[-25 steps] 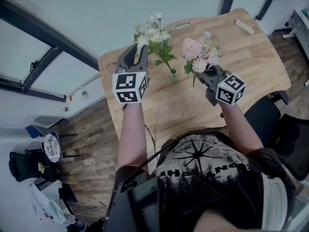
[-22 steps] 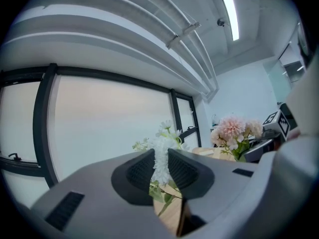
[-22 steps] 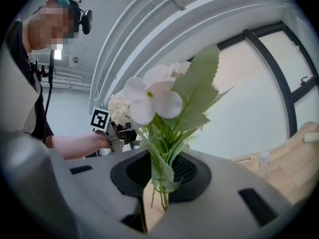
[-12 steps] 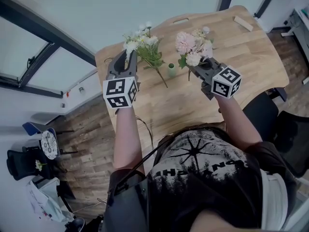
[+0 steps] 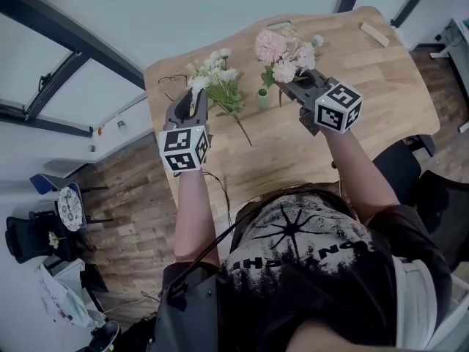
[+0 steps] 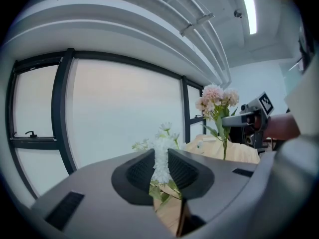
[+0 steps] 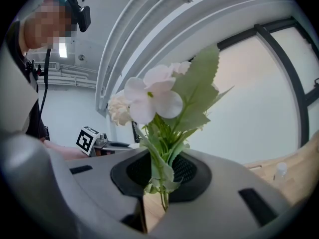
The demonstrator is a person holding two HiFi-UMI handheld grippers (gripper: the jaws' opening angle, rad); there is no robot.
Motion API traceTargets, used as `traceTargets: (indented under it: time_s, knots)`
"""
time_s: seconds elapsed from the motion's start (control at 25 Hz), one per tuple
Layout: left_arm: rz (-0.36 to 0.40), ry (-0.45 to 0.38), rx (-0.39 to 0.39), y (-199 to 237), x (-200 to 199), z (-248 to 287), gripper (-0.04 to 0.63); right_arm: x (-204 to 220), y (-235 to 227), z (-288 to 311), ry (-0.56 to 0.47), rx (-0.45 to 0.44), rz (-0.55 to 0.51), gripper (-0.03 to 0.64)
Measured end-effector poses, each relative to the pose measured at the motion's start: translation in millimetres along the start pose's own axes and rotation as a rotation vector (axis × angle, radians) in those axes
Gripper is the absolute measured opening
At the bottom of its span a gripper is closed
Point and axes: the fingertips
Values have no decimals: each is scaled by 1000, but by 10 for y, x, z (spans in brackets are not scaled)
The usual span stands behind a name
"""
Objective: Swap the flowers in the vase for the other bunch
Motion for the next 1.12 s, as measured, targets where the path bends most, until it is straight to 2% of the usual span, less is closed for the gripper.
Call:
traceTargets:
  time_s: [0.16, 0.36, 0.64, 0.96, 1.12]
  knots:
    - [-18, 35, -6, -121, 189, -101, 91, -57, 24, 44, -3, -25, -13, 58]
    - [-68, 62, -9, -355, 418, -314, 91, -1, 80, -10, -16, -61, 19, 58]
    - [-100, 87, -10, -575, 606, -416, 91, -22, 41, 63, -22, -94, -4, 58]
    - [-104, 100, -2, -797, 778, -500, 92, 196, -72, 194, 8, -126, -9, 58]
    - [-139, 115, 3, -881, 892, -524, 91, 293, -150, 232, 23, -133, -8, 58]
Point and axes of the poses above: the fingertips, and each gripper's own axes: z forward along the fingers, y to its left, x out of its underside, and after that the axes turned 13 degrees about z, right-handed
